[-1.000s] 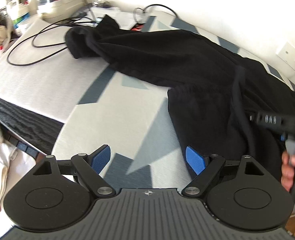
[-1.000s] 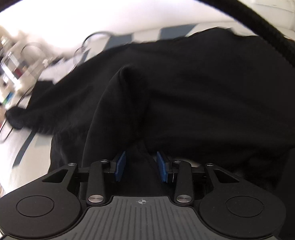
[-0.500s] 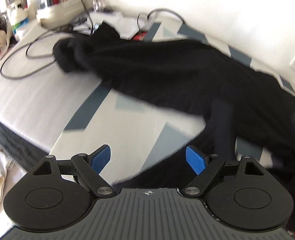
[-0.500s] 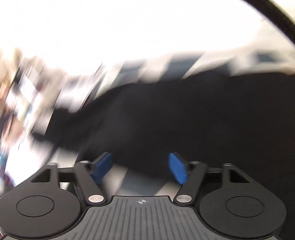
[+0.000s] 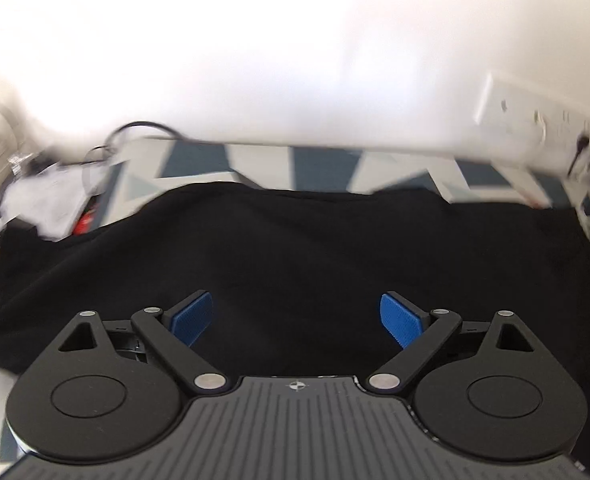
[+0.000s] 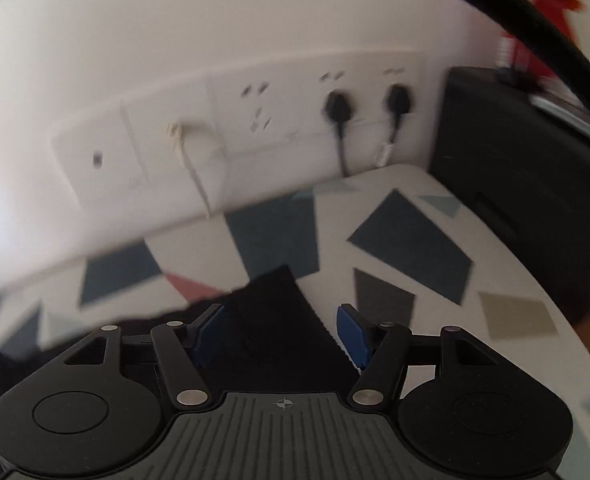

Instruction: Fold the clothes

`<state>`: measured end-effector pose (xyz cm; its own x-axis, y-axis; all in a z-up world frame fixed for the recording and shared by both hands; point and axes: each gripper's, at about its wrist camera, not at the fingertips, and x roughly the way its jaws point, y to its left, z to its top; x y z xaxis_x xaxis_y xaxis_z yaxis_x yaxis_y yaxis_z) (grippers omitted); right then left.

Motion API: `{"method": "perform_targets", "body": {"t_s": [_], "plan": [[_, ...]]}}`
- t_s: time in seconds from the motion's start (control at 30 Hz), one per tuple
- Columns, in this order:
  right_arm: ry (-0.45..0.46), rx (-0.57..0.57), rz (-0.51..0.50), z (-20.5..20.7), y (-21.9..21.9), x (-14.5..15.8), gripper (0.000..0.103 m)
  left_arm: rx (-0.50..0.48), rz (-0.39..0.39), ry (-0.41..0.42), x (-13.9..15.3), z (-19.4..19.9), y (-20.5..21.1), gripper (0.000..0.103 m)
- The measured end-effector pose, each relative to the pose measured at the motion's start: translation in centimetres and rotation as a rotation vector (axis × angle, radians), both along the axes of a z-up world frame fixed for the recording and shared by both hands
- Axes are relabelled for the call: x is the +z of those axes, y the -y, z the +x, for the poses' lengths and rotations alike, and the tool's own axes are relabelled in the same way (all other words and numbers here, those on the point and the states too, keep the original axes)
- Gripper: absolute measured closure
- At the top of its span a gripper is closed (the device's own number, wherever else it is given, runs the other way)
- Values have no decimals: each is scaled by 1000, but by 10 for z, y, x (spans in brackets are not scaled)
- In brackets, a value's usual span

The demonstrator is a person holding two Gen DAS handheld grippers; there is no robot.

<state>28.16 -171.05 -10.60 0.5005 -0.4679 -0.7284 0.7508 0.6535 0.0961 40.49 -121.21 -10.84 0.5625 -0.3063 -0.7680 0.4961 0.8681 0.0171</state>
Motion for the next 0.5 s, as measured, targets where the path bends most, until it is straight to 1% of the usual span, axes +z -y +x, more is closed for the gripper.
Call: {"method": "perform_targets", "body": {"t_s": [0.03,0.07,0.1,0.13,0.17,0.2,0.23,0.27,0.33,0.4,0.43,0.5], "plan": [[-23,39,-20,4,2,-8,44,9,37,-10,-10,1,12,10],[-45,78,-38,9,4,-17,41,18,71,-20,-19,3,23,10],[-62,108,-37,17,5,-25,40,32,94,-31,-28,4,28,10],[-69,137,-41,25,-2,-31,40,48,112,-42,-36,6,30,10],[-77,166,-44,34,-9,-37,37,67,130,-55,-43,8,31,10],[-85,195,-50,42,-16,-43,36,86,147,-71,-49,11,30,10],[-101,223,-81,57,-25,-52,38,105,163,-87,-55,15,29,10],[-119,217,-112,60,-27,-51,40,120,175,-101,-59,18,27,10],[-156,201,-172,66,-31,-48,39,138,181,-111,-64,24,30,10],[-168,104,-170,66,-16,-48,38,136,167,-103,-64,26,37,10],[-162,72,-167,62,-8,-48,35,123,160,-102,-64,27,44,10],[-162,16,-176,53,8,-47,34,90,143,-98,-64,27,60,8]]}}
